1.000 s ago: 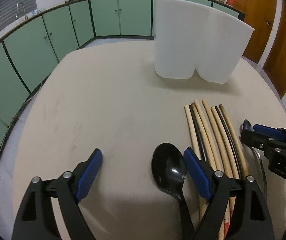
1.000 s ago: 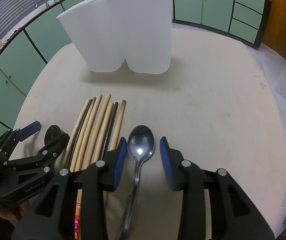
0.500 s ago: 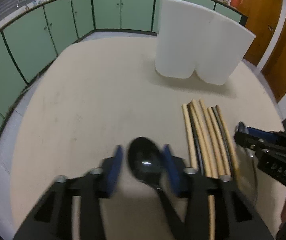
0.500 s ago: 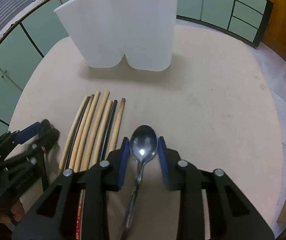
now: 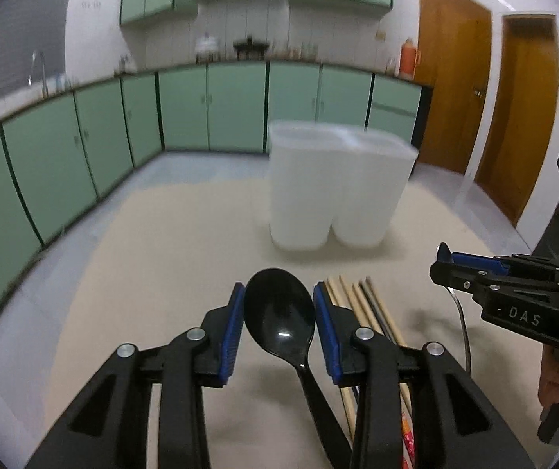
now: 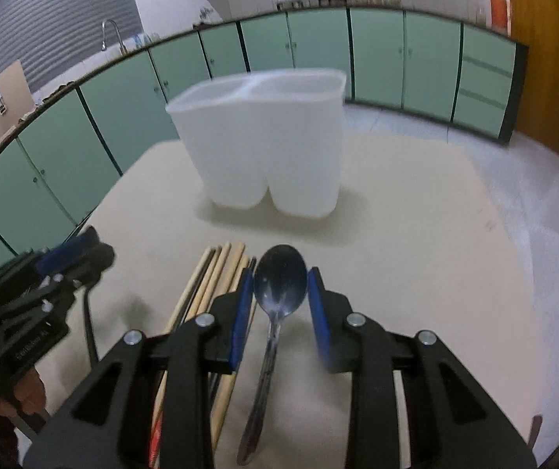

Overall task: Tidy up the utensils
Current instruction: 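Close left tool on the black spoon while right tool closes on the metal spoon, then lift both spoons and carry them over the white utensil holder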

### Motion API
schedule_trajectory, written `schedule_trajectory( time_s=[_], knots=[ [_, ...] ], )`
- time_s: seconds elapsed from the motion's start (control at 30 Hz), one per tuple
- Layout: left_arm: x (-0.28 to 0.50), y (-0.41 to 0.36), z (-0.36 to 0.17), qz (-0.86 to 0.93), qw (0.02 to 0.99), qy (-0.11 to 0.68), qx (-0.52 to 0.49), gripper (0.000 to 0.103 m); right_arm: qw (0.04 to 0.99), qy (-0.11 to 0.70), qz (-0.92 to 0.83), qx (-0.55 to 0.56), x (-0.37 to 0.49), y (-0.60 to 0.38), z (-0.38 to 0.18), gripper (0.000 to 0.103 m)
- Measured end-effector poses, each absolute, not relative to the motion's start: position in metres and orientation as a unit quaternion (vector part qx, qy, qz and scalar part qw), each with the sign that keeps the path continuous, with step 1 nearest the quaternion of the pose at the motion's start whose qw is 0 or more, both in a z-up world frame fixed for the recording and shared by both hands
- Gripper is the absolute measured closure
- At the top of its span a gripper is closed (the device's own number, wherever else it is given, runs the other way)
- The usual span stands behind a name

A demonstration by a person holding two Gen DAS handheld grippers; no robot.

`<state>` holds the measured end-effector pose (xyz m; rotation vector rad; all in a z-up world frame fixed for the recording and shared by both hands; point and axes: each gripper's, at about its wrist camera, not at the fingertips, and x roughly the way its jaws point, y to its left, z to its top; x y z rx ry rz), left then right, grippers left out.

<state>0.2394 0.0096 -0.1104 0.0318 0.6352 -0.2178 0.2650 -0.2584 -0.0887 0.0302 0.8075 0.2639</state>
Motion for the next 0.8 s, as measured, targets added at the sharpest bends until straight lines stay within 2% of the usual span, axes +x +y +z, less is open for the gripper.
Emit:
schedule_trajectory(
  time_s=[0.53,0.8],
  knots=[
    [0.238,0.004,-0.056,-0.099,0.975,0.196,0.017,0.068,0.949,0.280,0.141,0.040,0.266,-0.287,-0.032,0.076],
    [0.277,0.000,0.006,-0.109,0.987,0.114,-0.010,0.068,0.960,0.217,0.165,0.064,0.293,-0.311,0.034,0.076]
  ],
)
